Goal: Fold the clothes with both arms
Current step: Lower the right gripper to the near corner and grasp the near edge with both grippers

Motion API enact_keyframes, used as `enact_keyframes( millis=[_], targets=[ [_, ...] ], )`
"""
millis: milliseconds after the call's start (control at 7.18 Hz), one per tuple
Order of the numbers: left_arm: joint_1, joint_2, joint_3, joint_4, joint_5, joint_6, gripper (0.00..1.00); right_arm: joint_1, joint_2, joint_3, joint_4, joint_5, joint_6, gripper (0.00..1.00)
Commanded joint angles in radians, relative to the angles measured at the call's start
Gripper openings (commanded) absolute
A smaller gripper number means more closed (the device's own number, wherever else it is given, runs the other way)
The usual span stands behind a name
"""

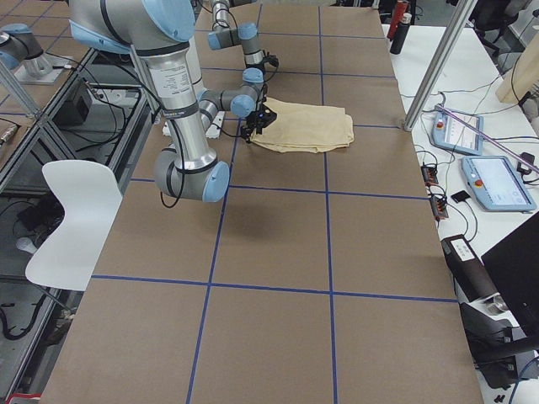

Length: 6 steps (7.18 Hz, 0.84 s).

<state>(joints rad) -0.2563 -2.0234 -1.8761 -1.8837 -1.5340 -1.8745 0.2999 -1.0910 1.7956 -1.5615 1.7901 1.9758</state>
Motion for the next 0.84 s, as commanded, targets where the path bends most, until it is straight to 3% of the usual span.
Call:
enact_keyframes(
  millis=[0,279,418,696],
  targets=[
    [0.0,0.0,0.0,0.0,0.0,0.0,0.0,-0.001,-0.006,-0.001,0.0,0.0,-0.002,0.78],
    [0.0,0.0,0.002,0.0,0.0,0.0,0.0,0.007,-0.004,0.002,0.0,0.008,-0.005,0.38],
    [0.0,0.0,0.002,0.0,0.0,0.0,0.0,0.011,-0.006,0.011,0.0,0.011,-0.008,0.29],
    [0.0,0.0,0.003,0.0,0.0,0.0,0.0,0.025,-0.007,0.043,-0.024,0.026,-0.011,0.24]
  ],
)
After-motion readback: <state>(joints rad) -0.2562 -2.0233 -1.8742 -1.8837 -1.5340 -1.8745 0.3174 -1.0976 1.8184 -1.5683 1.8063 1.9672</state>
